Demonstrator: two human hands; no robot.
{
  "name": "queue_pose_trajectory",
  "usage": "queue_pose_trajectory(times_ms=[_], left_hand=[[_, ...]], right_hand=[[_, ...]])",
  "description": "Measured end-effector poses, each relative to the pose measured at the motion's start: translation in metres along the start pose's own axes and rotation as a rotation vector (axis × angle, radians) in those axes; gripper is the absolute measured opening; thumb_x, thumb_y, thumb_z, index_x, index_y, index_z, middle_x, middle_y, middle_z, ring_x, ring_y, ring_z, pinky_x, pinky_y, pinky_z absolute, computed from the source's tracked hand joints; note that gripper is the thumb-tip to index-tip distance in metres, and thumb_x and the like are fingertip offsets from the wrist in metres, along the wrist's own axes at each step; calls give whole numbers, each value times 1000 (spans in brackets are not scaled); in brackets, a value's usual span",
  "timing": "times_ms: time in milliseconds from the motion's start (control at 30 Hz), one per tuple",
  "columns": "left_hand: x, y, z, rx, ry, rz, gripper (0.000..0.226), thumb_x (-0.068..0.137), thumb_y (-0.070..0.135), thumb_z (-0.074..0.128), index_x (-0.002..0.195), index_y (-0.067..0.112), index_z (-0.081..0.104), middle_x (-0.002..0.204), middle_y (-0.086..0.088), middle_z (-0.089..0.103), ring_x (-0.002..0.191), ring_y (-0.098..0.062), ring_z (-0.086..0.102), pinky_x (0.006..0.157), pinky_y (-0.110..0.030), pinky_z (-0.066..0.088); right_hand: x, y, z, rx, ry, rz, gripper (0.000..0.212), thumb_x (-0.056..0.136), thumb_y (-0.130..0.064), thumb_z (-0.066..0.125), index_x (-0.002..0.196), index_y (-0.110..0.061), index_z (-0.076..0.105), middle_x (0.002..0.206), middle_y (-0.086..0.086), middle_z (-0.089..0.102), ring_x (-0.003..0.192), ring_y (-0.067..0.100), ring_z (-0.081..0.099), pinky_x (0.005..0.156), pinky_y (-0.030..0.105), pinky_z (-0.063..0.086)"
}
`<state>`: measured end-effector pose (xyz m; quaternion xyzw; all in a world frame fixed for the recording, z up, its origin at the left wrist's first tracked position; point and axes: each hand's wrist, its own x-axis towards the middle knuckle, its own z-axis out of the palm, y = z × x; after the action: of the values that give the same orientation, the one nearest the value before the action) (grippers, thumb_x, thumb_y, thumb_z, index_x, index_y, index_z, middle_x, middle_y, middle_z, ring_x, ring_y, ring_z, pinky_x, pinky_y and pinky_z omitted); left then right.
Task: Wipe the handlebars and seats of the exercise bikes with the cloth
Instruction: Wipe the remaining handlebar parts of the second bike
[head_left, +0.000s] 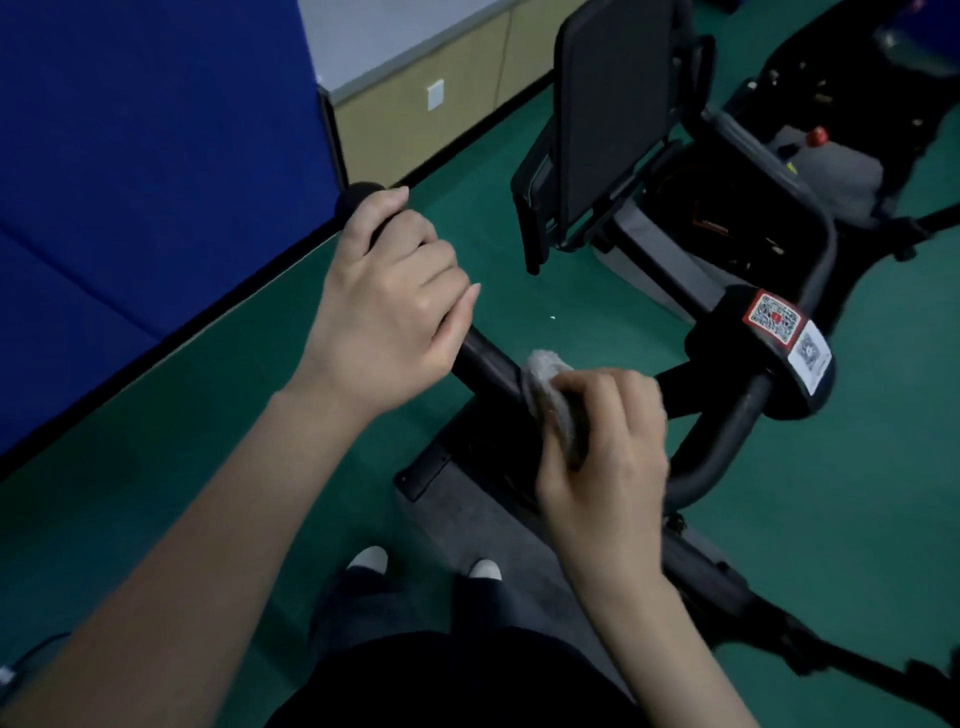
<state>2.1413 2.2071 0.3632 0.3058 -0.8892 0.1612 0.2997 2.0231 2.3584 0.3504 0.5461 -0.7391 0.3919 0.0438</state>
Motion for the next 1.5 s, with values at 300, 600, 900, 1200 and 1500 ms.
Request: queue_pose_trajectory(times_ms=[300, 600, 900, 1200, 1500], left_hand=[[0, -8, -3, -89, -30, 85, 34, 97, 21, 44, 74, 10, 67, 72, -2, 63, 86, -27, 60, 108, -37, 21], [0, -24, -8, -194, -104, 232, 35, 98, 22, 40, 80, 7, 66, 78, -6, 62, 91, -31, 58, 106, -38, 20], [5, -50, -13, -384, -140, 393, 27, 96, 17, 44, 91, 8, 69, 91, -4, 68, 95, -28, 60, 103, -34, 22], [6, -53, -12, -432, -120, 416, 22, 96, 12, 49, 90, 7, 70, 92, -3, 70, 94, -27, 63, 102, -35, 25], [6, -53, -10, -434, -130, 404, 23, 96, 11, 47, 88, 7, 69, 91, -3, 69, 94, -26, 60, 103, -34, 24]], right_hand=[[-31, -17, 26, -215, 440, 283, 14, 86, -6, 56, 94, 4, 64, 94, 18, 55, 92, 24, 48, 78, 43, 46], [-43, -47, 65, -265, 741, 420, 17, 91, -8, 60, 97, 6, 66, 95, 23, 53, 92, 25, 52, 89, 23, 42], [-10, -96, 143, 44, 963, 577, 14, 83, 4, 65, 95, 10, 61, 94, 23, 54, 96, 10, 50, 91, 18, 41], [-12, -81, 145, -5, 1051, 548, 11, 85, 5, 62, 93, 11, 60, 91, 21, 54, 94, 11, 48, 89, 21, 41], [7, -105, 175, 163, 1034, 552, 14, 85, -1, 57, 94, 9, 59, 96, 14, 51, 96, 8, 49, 90, 19, 40]])
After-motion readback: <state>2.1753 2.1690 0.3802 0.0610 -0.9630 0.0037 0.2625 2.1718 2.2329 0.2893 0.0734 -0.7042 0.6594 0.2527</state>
